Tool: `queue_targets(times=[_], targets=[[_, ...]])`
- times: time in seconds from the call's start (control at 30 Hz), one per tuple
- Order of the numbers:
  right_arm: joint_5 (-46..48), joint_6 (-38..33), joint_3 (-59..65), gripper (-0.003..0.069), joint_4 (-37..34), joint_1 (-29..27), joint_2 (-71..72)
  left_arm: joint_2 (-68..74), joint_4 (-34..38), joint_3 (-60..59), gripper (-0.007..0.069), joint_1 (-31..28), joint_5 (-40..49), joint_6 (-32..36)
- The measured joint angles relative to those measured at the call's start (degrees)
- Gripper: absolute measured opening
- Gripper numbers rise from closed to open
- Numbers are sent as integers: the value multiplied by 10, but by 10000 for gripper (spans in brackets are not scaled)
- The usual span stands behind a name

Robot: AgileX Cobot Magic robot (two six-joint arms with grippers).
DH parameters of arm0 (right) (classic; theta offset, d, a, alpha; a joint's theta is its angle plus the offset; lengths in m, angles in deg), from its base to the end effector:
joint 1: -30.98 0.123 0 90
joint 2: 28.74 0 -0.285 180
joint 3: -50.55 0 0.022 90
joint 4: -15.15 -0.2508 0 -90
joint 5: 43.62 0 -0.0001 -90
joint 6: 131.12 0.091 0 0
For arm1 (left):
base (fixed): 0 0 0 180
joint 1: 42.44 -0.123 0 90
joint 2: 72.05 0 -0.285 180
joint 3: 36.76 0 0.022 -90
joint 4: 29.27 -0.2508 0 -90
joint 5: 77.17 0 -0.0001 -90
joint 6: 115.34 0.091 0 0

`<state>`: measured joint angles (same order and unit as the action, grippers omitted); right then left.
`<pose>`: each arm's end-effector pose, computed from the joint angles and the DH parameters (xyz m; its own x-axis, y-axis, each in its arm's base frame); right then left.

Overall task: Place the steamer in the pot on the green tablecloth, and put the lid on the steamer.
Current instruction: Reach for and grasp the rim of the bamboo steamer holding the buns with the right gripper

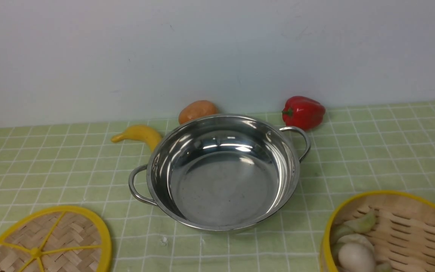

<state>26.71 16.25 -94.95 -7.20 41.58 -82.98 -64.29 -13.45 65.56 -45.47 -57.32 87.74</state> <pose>0.1080 0.0534 0.3032 -0.6973 -0.5282 -0.4845 -0.6582 0.7395 0.1412 0.0539 -0.0056 0.1804 -0.2438 0.1286 -0.9613 0.0722 0.9908 0.1142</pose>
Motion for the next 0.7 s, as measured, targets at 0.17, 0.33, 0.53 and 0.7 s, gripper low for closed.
queue_targets(times=[0.17, 0.33, 0.53, 0.7], targets=[[-1, -1, -1, 240, 71, 93, -105, 0, 0, 0, 243, 0, 0, 0], [-1, 27, -1, 240, 120, 227, -207, 0, 0, 0, 243, 0, 0, 0], [0, 63, -1, 265, 175, 264, -245, 0, 0, 0, 243, 0, 0, 0], [-44, 67, -1, 325, 188, 264, -263, 0, 0, 0, 243, 0, 0, 0]])
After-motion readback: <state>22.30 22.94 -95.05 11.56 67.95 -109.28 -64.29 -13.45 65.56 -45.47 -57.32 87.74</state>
